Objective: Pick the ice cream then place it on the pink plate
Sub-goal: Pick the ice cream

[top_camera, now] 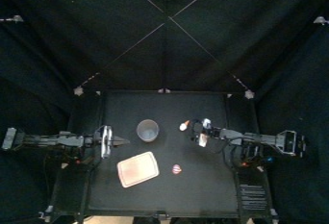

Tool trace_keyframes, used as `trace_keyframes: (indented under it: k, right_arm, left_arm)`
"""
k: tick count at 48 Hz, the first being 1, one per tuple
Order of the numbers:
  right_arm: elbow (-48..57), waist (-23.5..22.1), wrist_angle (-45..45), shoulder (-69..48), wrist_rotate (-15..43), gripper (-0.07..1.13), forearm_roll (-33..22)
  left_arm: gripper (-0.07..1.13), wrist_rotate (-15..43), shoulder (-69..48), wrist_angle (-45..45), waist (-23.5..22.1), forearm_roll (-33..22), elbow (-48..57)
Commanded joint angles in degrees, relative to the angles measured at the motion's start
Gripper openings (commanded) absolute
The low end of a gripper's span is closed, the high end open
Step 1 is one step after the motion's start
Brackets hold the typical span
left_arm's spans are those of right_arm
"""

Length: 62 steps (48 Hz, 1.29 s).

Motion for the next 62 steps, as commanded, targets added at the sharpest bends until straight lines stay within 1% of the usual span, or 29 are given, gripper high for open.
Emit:
trace_keyframes:
  k: [1, 14, 19, 23, 34, 47, 52, 62]
  right_arm:
    - [-2.8, -0.5, 0.3, 3.1, 0.3, 1.04, -1.6]
    - [-8.2, -2.7, 1.1, 13.7, 0.2, 1.04, -3.1]
    - [-10.5, -4.2, 2.5, 17.1, -0.2, 1.04, -3.7]
    - [-12.0, -5.4, 3.8, 19.1, -0.4, 1.04, -4.0]
    - [-15.9, -7.1, 4.5, 23.3, -0.4, 1.04, -4.8]
    - [-19.2, -7.0, 6.0, 27.2, -0.1, 1.01, -4.5]
    - [-20.0, -6.8, 6.7, 27.9, -0.1, 0.95, -4.1]
    - [-20.4, -6.8, 7.0, 27.8, 0.1, 0.68, -3.5]
  left_arm:
    - [-0.03, 0.0, 0.3, -0.3, 0.2, 0.2, -0.6]
    - [-0.03, 0.0, 0.2, -0.2, 0.2, 0.2, -0.5]
    - [-0.03, 0.0, 0.3, -0.1, 0.2, 0.2, -0.5]
    - [-0.03, 0.0, 0.2, -0.1, 0.2, 0.2, -0.4]
    - [-0.03, 0.1, 0.2, -0.1, 0.3, 0.2, -0.4]
    - [-0.03, 0.1, 0.2, -0.1, 0.4, 0.2, -0.3]
    - [-0.03, 0.0, 0.2, -0.1, 0.4, 0.2, -0.3]
    - [-0.03, 0.1, 0.2, -0.1, 0.4, 0.2, -0.3]
